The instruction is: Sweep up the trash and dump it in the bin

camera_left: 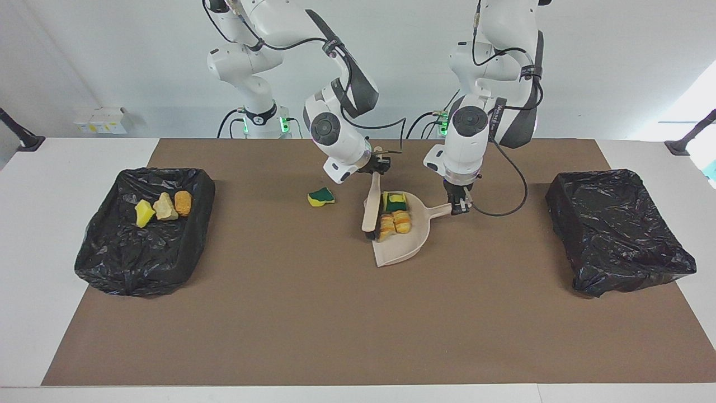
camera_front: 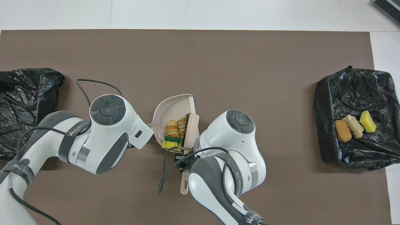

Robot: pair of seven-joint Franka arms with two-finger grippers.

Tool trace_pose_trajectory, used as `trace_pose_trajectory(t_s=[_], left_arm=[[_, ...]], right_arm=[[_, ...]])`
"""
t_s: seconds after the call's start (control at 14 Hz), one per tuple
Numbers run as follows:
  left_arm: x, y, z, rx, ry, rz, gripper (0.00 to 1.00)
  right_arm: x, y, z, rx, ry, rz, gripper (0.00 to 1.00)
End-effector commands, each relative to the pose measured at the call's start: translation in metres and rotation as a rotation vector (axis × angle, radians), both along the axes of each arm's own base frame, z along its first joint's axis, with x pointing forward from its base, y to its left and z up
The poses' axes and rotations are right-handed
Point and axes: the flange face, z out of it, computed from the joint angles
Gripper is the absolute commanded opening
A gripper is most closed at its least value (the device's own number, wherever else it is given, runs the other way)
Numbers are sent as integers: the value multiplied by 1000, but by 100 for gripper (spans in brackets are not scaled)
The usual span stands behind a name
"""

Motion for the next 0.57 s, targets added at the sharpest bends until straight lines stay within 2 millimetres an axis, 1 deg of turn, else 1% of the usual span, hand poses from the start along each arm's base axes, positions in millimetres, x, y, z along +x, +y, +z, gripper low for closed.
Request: trace_pose_trajectory(t_s=[0.0, 0.21, 0.29, 0.43, 0.5], left_arm=[[-9, 2, 1, 25, -2, -31, 0], [-9, 2, 2, 25, -1, -35, 0], [-9, 2, 1, 26, 1, -44, 0], [-9, 3, 1, 25, 0, -45, 0], [-9, 3, 1, 25, 0, -45, 0]], right_arm=[[-4, -40, 33, -55, 31, 0, 0], [-8, -74, 47, -154, 50, 33, 0], [-13, -79, 48, -207, 56, 59, 0], [-22, -95, 39, -284, 72, 65, 0], [-23, -113, 33, -304, 82, 43, 0]])
